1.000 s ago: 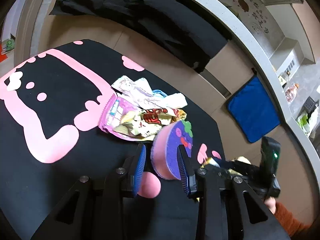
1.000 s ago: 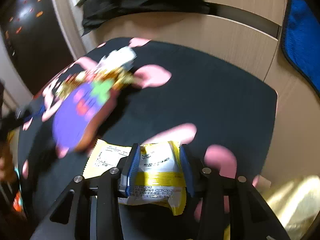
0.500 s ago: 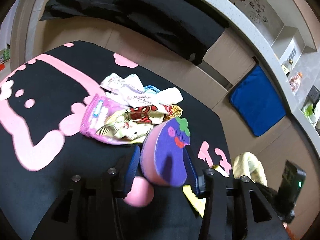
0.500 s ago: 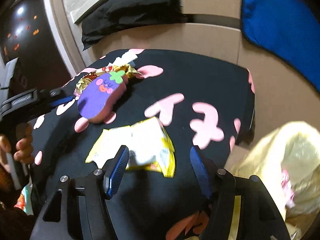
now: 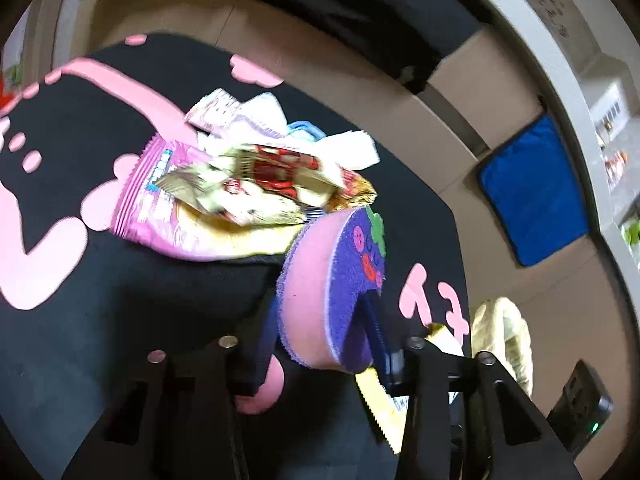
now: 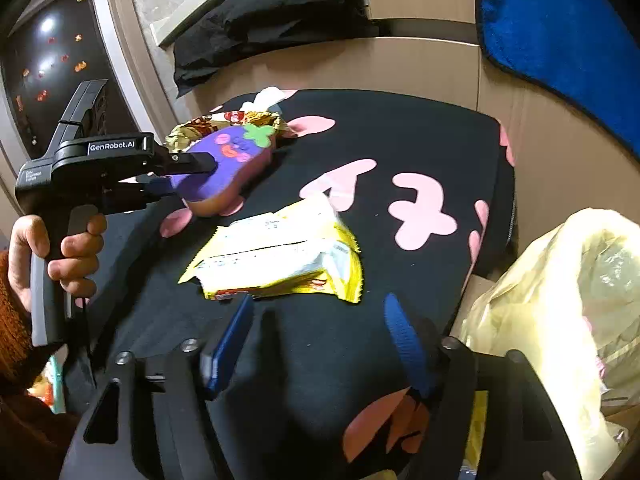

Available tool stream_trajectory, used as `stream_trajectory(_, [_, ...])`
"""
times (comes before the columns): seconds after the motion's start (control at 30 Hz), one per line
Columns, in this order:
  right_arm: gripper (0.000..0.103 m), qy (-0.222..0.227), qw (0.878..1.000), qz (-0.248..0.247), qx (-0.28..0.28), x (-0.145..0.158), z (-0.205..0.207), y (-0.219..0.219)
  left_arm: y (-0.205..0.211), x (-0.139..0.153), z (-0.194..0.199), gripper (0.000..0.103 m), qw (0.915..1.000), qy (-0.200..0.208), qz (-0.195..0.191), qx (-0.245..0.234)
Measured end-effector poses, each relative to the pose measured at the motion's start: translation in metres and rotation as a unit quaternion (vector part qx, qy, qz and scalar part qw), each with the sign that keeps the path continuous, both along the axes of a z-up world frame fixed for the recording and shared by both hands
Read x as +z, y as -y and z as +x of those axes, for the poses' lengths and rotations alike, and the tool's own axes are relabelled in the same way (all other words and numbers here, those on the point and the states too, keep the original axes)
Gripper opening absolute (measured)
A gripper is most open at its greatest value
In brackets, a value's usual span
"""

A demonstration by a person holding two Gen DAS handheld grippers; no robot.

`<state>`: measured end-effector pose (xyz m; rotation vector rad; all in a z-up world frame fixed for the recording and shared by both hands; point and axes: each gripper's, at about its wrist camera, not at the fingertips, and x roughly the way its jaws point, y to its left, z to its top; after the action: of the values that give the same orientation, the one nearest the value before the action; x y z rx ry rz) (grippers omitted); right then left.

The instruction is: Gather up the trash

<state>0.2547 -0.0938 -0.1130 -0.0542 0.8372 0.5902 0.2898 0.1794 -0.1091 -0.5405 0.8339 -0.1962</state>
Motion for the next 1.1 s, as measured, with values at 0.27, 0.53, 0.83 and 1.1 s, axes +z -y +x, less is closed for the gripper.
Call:
stream_trajectory(0.27, [0.102,-0.010,0.999,-0.009,0.030,-0.003,-0.005,-0.015,-0.009,0.015,-0.051,0.036,0.9993,0.029,0.021,0.006])
stream_trajectory(0.53, [0.076,-0.015,0.999,-0.036,0.009,0.005,-0.010,-0.027,-0.024,0.022,-0.084,0.034,0.9978,0.049,0.037,0.026])
stream_trajectory(0.83, [0.069,-0.062,0.998,-0.017,-0.023,0.018,0.010,-0.044,-0.033,0.017,-0.083,0.034,0.9977,0.057,0.025,0.028])
stream_trajectory(1.1, [0.069,-0.052,0.997,-0.048,-0.037,0.010,0.056,-0.072,-0.038,0.007,-0.081,0.034,0.9990,0.038,0.010,0.023])
